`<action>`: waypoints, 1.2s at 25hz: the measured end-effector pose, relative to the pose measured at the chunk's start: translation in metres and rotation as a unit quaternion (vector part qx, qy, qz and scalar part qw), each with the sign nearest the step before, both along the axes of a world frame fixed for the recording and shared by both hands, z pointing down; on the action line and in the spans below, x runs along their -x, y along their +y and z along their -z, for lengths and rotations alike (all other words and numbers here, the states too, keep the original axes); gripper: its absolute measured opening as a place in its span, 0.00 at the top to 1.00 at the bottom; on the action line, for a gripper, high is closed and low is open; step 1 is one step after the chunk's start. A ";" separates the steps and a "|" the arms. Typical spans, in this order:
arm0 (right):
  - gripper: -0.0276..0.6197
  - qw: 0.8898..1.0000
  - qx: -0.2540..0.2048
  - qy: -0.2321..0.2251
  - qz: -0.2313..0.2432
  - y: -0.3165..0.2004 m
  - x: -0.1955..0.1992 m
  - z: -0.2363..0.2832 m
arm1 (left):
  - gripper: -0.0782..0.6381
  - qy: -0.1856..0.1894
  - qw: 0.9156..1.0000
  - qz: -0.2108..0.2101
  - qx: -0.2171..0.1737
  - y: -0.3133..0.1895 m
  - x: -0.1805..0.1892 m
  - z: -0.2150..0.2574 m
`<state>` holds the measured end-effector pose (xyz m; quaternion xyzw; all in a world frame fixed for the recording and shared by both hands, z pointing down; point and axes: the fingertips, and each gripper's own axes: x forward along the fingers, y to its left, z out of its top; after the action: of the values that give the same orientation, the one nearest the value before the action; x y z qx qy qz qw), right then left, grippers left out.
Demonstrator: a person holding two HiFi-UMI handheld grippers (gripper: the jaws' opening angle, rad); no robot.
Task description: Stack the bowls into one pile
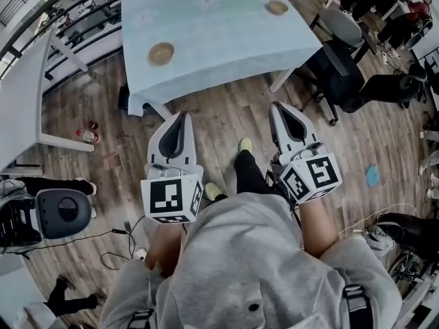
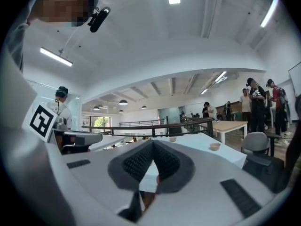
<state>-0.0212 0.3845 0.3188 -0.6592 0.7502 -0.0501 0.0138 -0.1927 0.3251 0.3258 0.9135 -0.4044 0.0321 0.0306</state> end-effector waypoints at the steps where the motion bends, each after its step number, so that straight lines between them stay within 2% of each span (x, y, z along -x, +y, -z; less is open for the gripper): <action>1: 0.92 1.000 -0.001 0.001 -0.002 0.000 -0.003 -0.001 | 0.87 -0.001 1.000 -0.002 -0.002 -0.001 -0.004 -0.001; 6: 0.92 1.000 -0.003 -0.002 -0.011 -0.017 -0.022 -0.009 | 0.87 -0.006 1.000 -0.010 -0.007 -0.021 -0.022 -0.004; 13: 0.92 1.000 -0.010 -0.015 -0.010 -0.094 -0.078 -0.022 | 0.87 -0.018 1.000 -0.015 -0.018 -0.094 -0.079 -0.007; 18: 0.92 1.000 0.013 -0.018 -0.011 -0.136 -0.116 -0.042 | 0.87 -0.028 0.999 -0.018 0.003 -0.137 -0.117 -0.022; 25: 0.92 1.000 0.014 0.023 -0.017 -0.176 -0.151 -0.050 | 0.87 -0.039 0.999 -0.017 0.028 -0.184 -0.150 -0.047; 30: 0.92 0.999 0.015 0.005 -0.032 -0.206 -0.175 -0.047 | 0.87 -0.044 0.998 -0.018 0.035 -0.213 -0.168 -0.054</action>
<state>0.1537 0.1787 0.3657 -0.6833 0.7278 -0.0579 0.0015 -0.0250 0.1120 0.3796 0.9166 -0.3879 0.0868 0.0439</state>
